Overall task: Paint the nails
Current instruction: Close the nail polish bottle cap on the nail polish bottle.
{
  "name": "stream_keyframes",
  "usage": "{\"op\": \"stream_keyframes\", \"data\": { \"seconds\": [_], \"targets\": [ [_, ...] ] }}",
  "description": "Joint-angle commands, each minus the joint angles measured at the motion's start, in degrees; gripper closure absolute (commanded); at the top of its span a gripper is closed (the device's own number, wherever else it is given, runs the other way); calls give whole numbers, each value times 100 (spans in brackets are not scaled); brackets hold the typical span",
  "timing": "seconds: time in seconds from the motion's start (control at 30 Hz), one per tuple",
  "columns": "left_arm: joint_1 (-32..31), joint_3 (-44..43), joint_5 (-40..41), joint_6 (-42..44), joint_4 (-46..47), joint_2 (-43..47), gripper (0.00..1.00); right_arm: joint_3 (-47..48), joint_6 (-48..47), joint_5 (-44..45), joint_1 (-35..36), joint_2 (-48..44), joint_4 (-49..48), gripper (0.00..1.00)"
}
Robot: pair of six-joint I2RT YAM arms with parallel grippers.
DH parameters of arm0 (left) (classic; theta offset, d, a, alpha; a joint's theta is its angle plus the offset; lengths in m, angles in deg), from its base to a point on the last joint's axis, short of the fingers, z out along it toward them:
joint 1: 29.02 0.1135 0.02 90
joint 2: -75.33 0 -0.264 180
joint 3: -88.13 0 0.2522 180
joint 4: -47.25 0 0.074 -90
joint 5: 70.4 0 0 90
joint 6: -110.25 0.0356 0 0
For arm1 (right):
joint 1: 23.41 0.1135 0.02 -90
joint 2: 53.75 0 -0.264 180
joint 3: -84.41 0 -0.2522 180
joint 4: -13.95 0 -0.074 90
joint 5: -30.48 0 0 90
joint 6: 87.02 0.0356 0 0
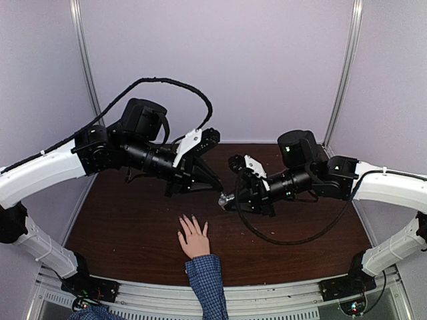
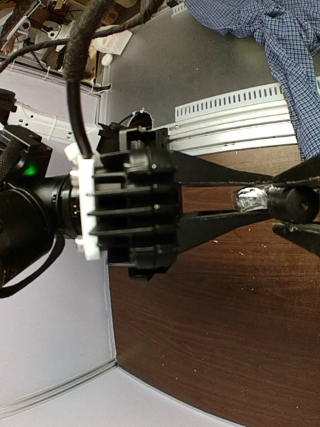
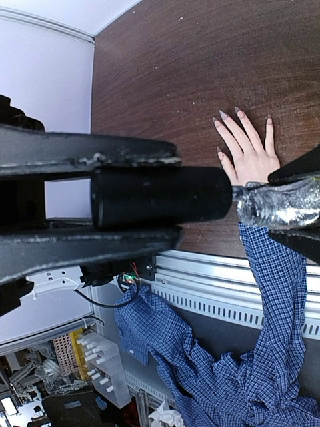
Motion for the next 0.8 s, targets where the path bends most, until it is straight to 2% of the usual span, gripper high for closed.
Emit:
{"op": "stream_keyframes", "data": {
  "seconds": [0.0, 0.77],
  "targets": [
    [-23, -168, -74, 89, 53, -58, 100, 214, -65, 52, 54, -18, -33, 100],
    [-31, -124, -107, 232, -113, -191, 100, 214, -41, 57, 52, -53, -56, 100]
  ]
}}
